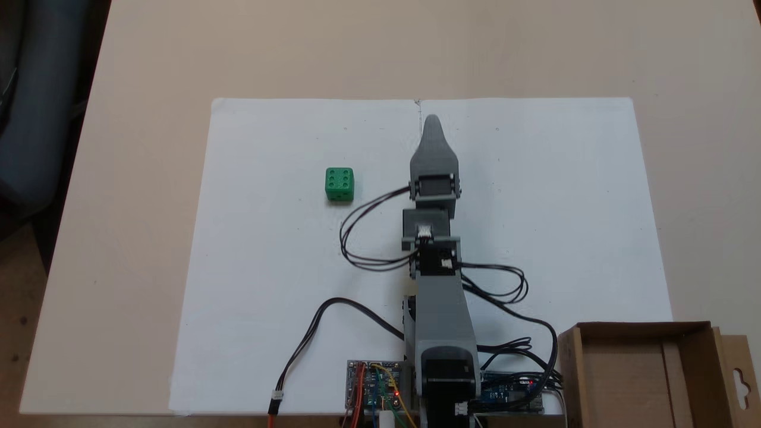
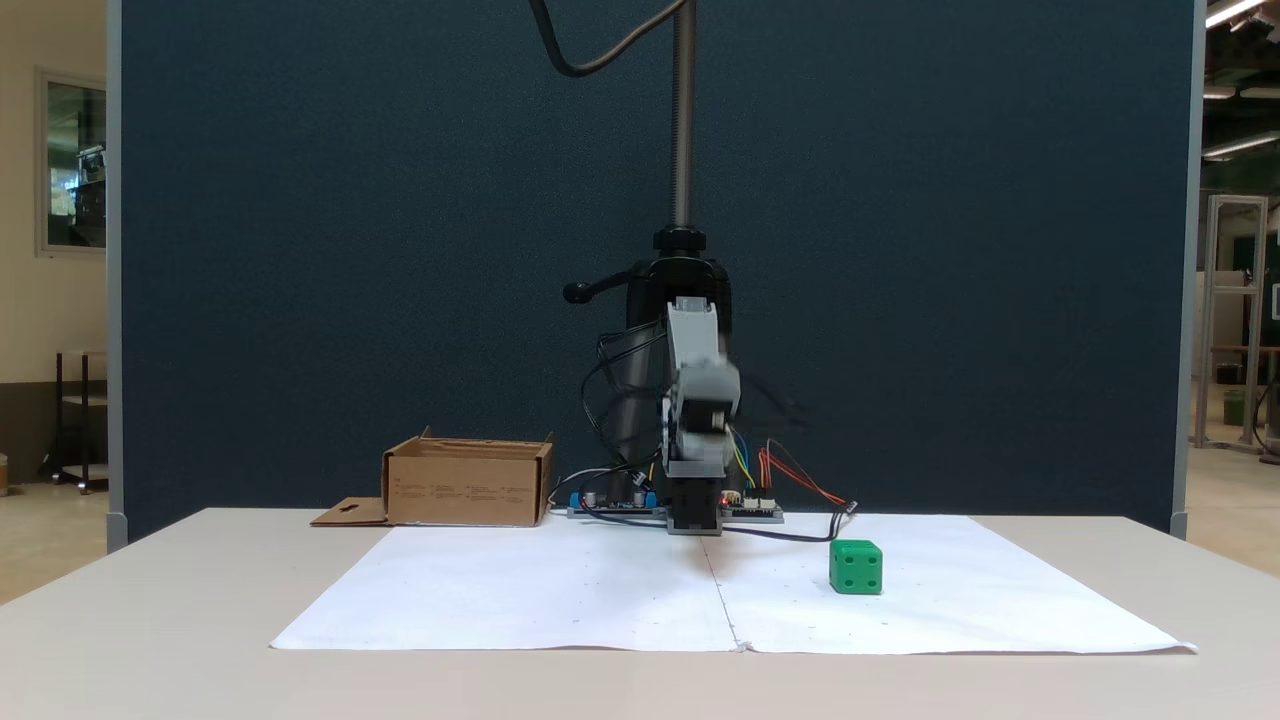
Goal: Grasp a green dice and put it in the bin.
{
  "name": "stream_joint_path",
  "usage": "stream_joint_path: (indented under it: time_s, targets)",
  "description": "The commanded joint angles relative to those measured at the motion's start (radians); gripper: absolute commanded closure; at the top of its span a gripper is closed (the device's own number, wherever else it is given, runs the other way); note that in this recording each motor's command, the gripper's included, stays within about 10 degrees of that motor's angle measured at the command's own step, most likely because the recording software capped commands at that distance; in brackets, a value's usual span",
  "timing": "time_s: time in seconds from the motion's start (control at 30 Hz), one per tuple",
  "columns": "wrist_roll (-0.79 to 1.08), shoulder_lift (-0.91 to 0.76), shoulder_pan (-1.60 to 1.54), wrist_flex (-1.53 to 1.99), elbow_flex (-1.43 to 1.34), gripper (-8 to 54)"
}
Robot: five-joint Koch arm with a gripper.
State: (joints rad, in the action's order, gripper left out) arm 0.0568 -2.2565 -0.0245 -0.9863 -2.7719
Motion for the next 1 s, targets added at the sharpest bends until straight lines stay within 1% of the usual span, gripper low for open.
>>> stream_joint_path:
  time_s: [0.0, 0.27, 0.37, 0.57, 0.83, 0.97]
  targets:
    - [-0.037, -0.109, -0.023, 0.159, 0.138, 2.4]
    - [-0.230, -0.094, -0.135, 0.701, 0.491, 2.4]
    - [-0.298, -0.028, -0.169, 0.894, 0.623, 2.4]
    - [-0.367, 0.089, -0.258, 1.268, 0.804, 2.3]
    - [-0.437, 0.367, -0.275, 1.712, 1.121, 1.8]
    - [-0.514, 0.393, -0.288, 1.914, 1.198, 1.5]
